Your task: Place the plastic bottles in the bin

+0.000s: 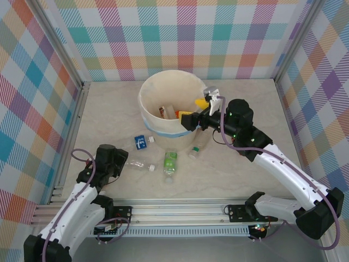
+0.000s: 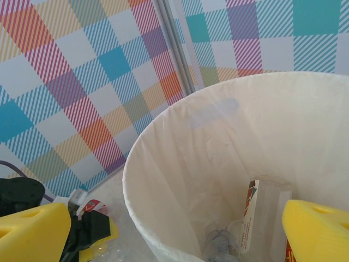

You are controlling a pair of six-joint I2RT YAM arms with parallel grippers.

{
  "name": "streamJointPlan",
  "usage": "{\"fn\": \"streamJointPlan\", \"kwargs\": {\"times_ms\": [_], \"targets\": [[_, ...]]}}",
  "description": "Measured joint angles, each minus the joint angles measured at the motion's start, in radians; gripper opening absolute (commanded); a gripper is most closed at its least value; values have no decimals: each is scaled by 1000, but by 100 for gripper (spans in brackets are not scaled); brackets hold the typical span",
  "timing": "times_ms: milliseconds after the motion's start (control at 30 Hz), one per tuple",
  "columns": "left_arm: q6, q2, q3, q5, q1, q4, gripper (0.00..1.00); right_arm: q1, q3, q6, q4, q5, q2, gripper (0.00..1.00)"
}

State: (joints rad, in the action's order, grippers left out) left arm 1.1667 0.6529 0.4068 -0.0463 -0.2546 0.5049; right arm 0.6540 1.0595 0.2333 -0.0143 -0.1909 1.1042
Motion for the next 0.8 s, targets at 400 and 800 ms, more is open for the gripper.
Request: {"fn": "streamJointPlan", "kwargs": {"times_ms": [400,800], "targets": [[-261,116,277,18,16,130,50,0,-2,0,-16,30,7,100],[-513,268,610,-39,18,142,50,0,-2,32,34,135,6,100]]}}
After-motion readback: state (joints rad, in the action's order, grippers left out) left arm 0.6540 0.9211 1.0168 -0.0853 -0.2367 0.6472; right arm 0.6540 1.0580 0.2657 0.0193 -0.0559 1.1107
